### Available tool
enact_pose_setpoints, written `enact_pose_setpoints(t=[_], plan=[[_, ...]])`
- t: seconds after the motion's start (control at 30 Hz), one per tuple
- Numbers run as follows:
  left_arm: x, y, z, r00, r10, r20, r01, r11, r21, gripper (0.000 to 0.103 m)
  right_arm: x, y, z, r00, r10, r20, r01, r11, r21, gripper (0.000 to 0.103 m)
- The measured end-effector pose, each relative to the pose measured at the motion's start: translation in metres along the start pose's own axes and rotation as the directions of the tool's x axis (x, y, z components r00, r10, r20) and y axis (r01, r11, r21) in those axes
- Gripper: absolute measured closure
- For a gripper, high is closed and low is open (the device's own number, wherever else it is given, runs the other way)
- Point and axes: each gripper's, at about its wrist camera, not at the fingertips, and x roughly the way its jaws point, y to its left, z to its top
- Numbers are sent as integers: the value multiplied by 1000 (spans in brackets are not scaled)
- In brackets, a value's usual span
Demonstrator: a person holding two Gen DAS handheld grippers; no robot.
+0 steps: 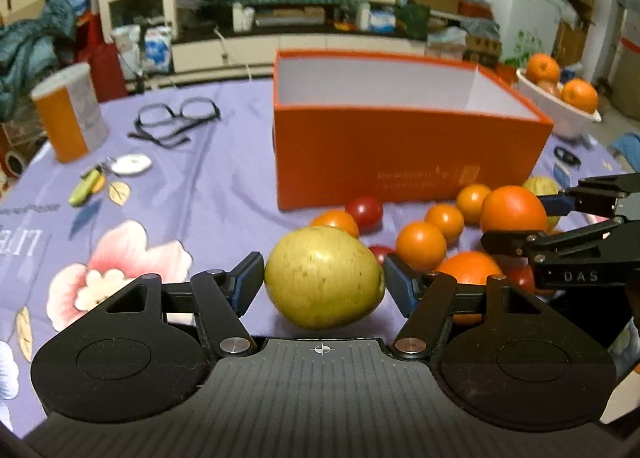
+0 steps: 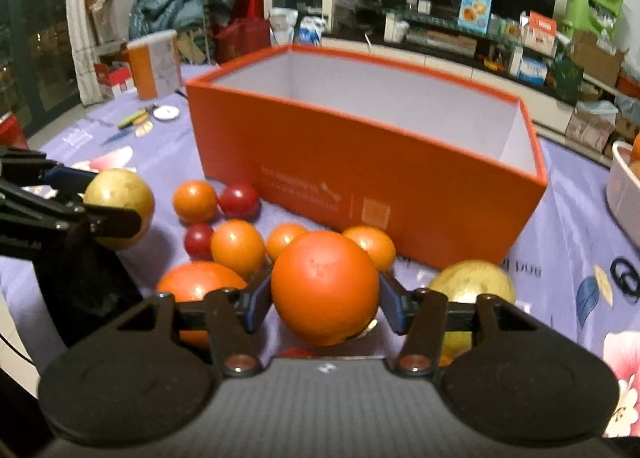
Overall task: Organize fruits
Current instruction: 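Lift the yellow pear with the left gripper while the right gripper lifts the orange, then lower the pear into the orange box with the left gripper while the right gripper lowers the orange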
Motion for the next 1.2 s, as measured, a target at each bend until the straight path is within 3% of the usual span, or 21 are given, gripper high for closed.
enact_pose_setpoints(t=[0.17,0.33,0.57,0.8,0.93,1.07,1.2], plan=[[-21,-6,12,997,12,81,-10,1000,-24,57,-19,1,10,997,0,74,0,1000,7,47],[-47,-15,31,979,19,205,-22,1000,11,57,-39,-4,23,989,-20,148,14,999,40,47],[-54,-18,50,964,47,261,-50,999,2,57,-48,-15,39,983,-54,176,41,996,77,47],[-36,-26,99,944,58,324,-59,998,-7,57,-47,-38,77,966,-134,221,103,984,147,46],[-6,-32,124,944,67,323,-65,998,-17,57,-27,-60,100,957,-193,215,140,961,239,46],[34,-40,130,960,62,272,-56,998,-31,57,0,-75,109,955,-231,184,171,941,291,46],[70,-50,127,973,93,209,-90,996,-22,57,30,-77,103,958,-263,118,224,937,268,46]])
